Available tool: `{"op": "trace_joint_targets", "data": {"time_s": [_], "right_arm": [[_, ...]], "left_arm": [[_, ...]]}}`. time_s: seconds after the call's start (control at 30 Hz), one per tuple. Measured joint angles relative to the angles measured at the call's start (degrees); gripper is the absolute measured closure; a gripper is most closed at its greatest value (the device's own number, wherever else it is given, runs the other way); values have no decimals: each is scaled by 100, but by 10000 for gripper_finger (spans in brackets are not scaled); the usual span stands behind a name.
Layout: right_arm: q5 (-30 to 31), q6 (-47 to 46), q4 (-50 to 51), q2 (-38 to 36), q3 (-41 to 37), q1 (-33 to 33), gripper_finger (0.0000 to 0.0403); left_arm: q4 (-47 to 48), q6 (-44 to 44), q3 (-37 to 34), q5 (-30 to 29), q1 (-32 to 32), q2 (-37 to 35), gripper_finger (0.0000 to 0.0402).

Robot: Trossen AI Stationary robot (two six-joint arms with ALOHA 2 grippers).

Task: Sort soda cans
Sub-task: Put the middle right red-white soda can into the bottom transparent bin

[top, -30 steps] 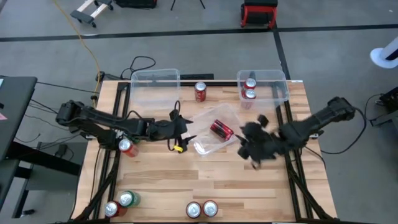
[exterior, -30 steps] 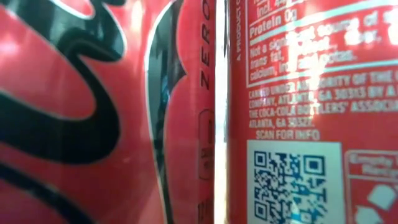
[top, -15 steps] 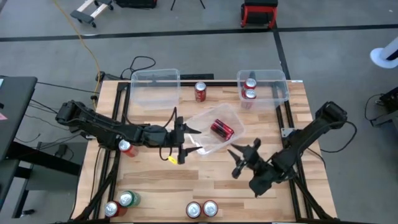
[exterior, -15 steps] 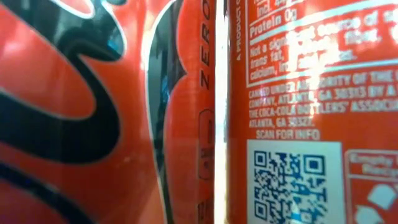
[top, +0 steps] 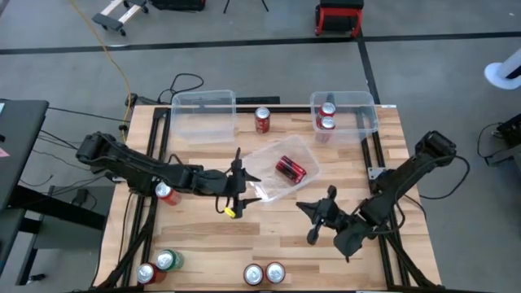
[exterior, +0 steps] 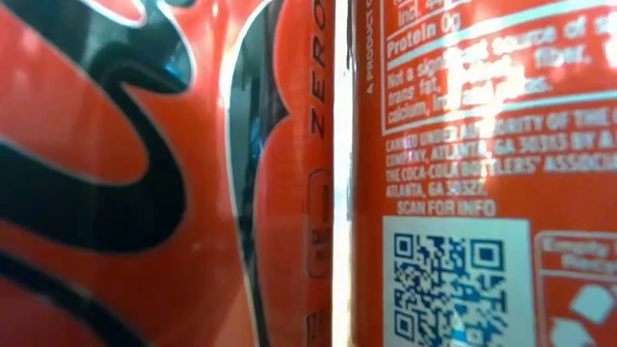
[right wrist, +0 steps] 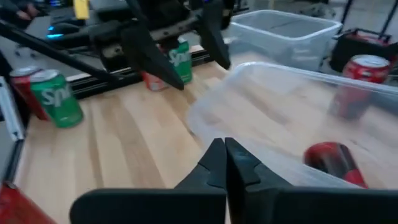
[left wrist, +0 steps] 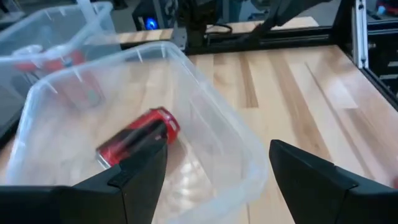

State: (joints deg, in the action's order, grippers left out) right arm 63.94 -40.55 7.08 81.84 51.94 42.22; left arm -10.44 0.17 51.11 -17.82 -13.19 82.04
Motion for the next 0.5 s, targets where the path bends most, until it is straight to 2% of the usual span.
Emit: {"op": "trace_joint_targets", "data": {"time_s": [0.23,0.37,0.5], "right_arm": [[-262,2383,-1988,-35,0,-251,400],[-1226,3425,-2866,-221,0,-833,401],[-2039,3737,-2890,-482,3,-1500,401]], "left_arm": [[-170,-20,2,-82,-2,54,125],[-395,199,2,-90,-2,40,125],[-354,355,2,-92,13,35,125]]}}
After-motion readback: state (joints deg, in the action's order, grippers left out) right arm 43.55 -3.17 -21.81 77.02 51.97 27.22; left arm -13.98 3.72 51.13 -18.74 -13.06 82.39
